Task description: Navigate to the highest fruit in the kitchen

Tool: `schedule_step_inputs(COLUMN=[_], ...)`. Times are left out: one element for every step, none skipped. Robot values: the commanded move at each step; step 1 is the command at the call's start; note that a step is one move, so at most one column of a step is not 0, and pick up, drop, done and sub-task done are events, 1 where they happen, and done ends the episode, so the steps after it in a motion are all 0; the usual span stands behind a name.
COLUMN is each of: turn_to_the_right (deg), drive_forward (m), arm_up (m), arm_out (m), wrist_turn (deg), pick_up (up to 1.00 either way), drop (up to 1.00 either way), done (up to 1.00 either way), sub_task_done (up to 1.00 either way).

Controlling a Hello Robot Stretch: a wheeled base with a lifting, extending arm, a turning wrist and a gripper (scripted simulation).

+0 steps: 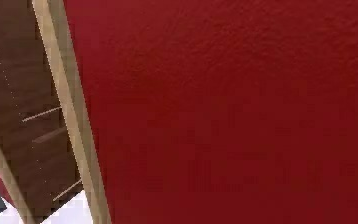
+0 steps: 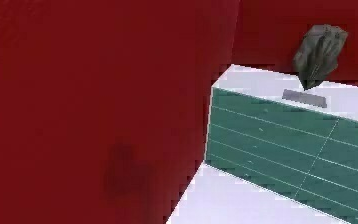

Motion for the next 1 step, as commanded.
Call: schedule_step_inputs(turn_to_the_right=[-45.0], drive_forward=[0.00], arm_up=[0.00], arm_out=[0.00], wrist_turn=[0.0], pick_up=[0.00], drop=[0.00], done=[0.00], sub_task_done=[0.00])
